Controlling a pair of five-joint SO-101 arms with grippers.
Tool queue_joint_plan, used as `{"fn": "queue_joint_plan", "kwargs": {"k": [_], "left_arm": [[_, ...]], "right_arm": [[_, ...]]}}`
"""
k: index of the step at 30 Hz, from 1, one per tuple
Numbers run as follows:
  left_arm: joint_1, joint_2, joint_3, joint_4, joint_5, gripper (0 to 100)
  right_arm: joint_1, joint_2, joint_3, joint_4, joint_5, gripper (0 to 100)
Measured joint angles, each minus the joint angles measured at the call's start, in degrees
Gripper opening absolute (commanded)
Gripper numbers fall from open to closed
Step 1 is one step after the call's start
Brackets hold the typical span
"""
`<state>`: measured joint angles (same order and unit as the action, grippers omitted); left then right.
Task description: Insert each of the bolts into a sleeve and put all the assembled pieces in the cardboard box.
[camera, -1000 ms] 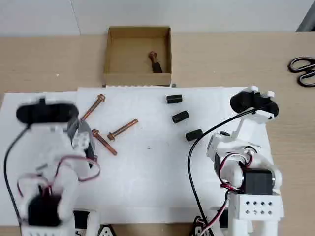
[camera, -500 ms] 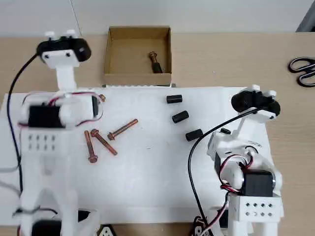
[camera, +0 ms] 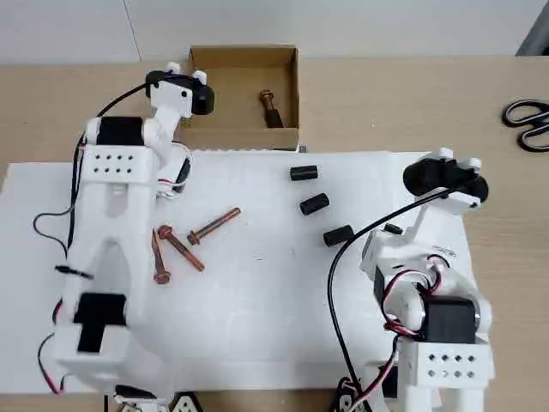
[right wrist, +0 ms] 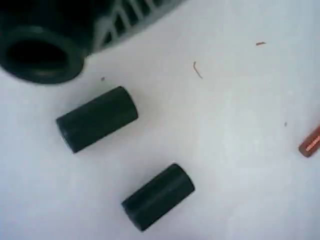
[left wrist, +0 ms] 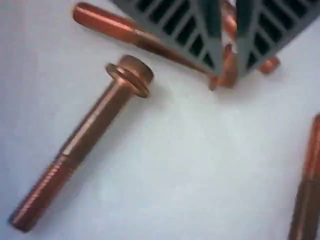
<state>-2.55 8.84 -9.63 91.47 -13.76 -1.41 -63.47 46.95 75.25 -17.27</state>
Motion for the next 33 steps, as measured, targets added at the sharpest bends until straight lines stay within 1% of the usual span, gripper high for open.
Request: {"fn": "queue_joint_plan", "kwargs": {"k": [2,5,9,13,19,25,33], "left_arm": [[-1.6,3.3,-2.6,0.0,-1.1,3],[-4.2,8.7,-7.3,0.0,-4.3,9],[-7.0,15.1,-13.6,1.7,-7.5,10],[-6.9,19.9,-20.1,4.7,-11.5,10],[-6.9,25.8,-26.9,5.4,-12.1,13],[-5.5,29.0,-27.6,5.4,-12.1,13],[-3.9,29.3,-28.3,4.5,-12.4,13]], "right_arm": [[0.0,0.0,0.9,0.0,0.0,0.2],[0.1,0.0,1.8,0.0,0.0,0.2],[0.1,0.0,1.9,0.0,0.0,0.2],[0.1,0.0,1.9,0.0,0.0,0.2],[0.1,0.0,1.9,0.0,0.0,0.2],[0.1,0.0,1.9,0.0,0.0,0.2],[0.1,0.0,1.9,0.0,0.0,0.2]]}}
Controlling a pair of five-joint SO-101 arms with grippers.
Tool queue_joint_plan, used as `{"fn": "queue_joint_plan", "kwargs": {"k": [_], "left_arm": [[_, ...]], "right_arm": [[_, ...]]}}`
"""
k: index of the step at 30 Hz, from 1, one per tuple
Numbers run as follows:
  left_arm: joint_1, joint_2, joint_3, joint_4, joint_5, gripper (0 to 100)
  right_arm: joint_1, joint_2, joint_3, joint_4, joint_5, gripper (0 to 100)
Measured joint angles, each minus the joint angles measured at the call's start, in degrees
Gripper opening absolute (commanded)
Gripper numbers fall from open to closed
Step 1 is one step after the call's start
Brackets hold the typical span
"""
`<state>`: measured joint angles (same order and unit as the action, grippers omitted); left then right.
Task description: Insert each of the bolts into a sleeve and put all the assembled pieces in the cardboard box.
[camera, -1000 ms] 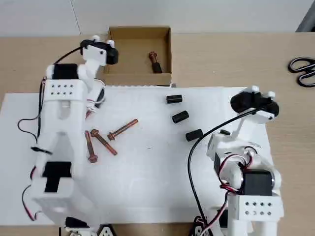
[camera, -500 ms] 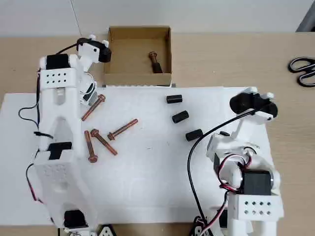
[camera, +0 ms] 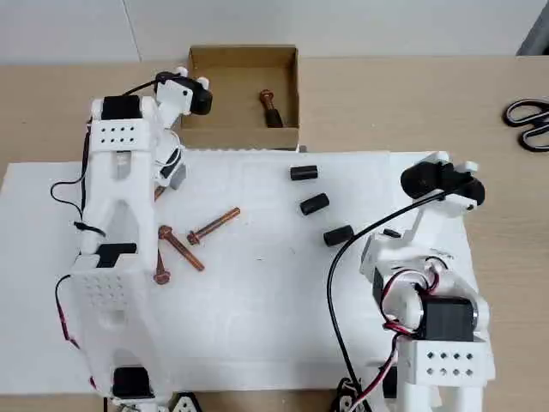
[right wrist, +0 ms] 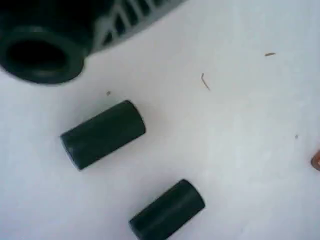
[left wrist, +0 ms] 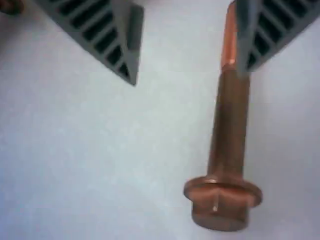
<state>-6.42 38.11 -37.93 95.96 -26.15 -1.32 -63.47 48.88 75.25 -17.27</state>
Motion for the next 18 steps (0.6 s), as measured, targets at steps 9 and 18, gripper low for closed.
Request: {"fn": "queue_joint_plan", "kwargs": {"k": [9,18], "left_arm": [[0.0,0.7,0.0,-2.3,0.0,13],[0.0,5.5,-0.4,-4.1,0.1,13]], "right_arm": [[0.0,0.0,0.0,0.0,0.0,0.2],[0.0,0.0,0.0,0.0,0.0,0.3]]}}
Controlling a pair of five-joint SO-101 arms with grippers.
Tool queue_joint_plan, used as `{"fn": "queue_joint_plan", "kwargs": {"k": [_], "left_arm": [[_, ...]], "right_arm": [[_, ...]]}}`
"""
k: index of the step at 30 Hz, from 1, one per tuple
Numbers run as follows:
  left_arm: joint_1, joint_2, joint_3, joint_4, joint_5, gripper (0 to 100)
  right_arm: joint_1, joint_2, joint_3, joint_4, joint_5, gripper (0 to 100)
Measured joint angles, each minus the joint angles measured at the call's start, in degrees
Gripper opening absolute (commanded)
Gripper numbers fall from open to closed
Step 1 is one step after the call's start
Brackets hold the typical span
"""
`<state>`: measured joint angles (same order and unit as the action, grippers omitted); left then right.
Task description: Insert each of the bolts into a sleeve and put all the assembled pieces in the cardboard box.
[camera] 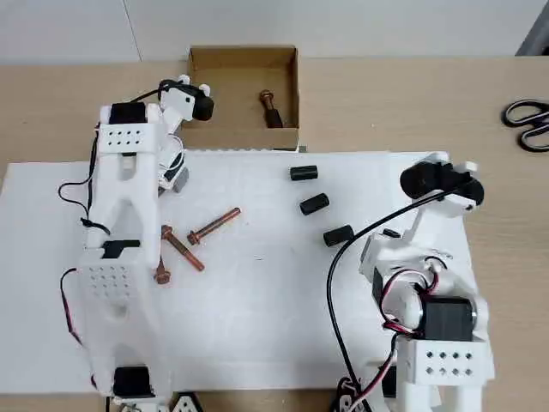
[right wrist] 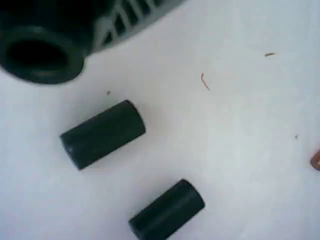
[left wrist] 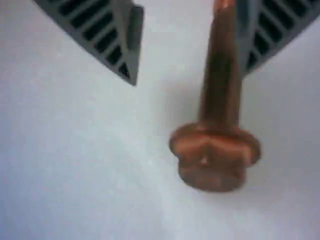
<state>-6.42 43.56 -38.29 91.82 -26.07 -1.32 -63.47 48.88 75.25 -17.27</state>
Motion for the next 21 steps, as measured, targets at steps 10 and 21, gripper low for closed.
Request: {"fn": "queue_joint_plan", "kwargs": {"k": [10,21], "left_arm": [[0.0,3.7,-0.8,-2.9,-0.2,13],[0.5,10.1,-9.5,-0.4,-0.2,0]], "right_arm": [[0.0,0.0,0.0,0.0,0.0,0.3],[0.0,0.0,0.0,0.0,0.0,0.3]]}}
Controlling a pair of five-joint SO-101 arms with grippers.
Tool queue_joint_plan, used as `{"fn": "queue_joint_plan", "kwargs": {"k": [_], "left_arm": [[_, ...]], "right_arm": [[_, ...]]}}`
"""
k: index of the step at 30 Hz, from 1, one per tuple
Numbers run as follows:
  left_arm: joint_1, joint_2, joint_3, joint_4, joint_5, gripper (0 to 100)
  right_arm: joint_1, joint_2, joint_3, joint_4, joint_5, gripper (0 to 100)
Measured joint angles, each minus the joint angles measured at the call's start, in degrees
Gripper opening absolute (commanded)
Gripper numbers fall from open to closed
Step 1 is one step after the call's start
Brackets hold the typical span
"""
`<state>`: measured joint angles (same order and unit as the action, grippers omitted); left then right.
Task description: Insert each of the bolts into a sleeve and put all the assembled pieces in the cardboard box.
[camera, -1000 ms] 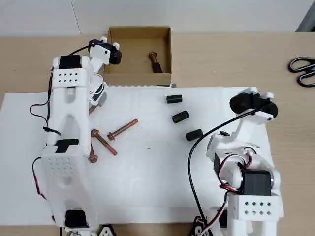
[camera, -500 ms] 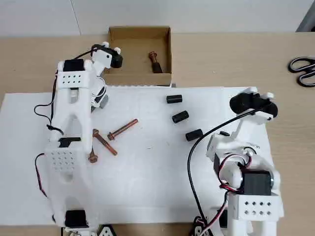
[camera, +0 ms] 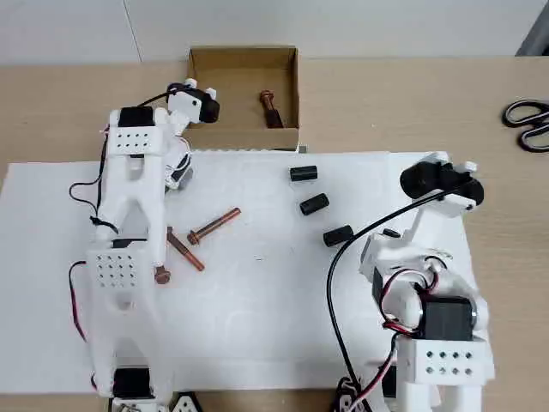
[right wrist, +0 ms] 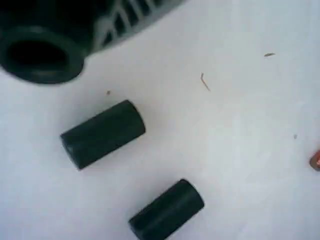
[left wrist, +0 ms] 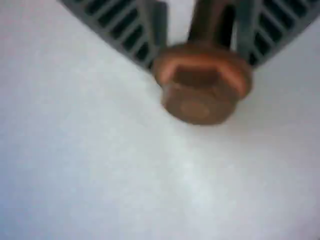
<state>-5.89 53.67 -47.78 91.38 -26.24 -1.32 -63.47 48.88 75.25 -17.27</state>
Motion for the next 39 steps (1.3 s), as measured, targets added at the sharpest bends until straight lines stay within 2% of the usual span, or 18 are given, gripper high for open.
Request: {"fn": "queue_joint_plan", "kwargs": {"k": [11,15,20,32,39], "left_arm": [[-0.6,2.4,-10.7,7.3,0.4,1],[-0.2,2.4,-14.9,7.6,0.3,1],[-0.5,0.5,-15.4,8.0,4.0,1],[6.8,-29.3,-5.6,8.0,15.2,1],[8.8,-44.2,-3.8,8.0,16.4,1]], "right_arm": [[0.0,0.0,0.0,0.0,0.0,0.3],[0.0,0.0,0.0,0.0,0.0,0.3],[0.0,0.0,-0.4,0.0,0.0,0.3],[-0.1,0.0,-3.2,0.0,10.2,0.4],[-0.1,-1.6,-3.2,0.1,13.6,0.4]]}}
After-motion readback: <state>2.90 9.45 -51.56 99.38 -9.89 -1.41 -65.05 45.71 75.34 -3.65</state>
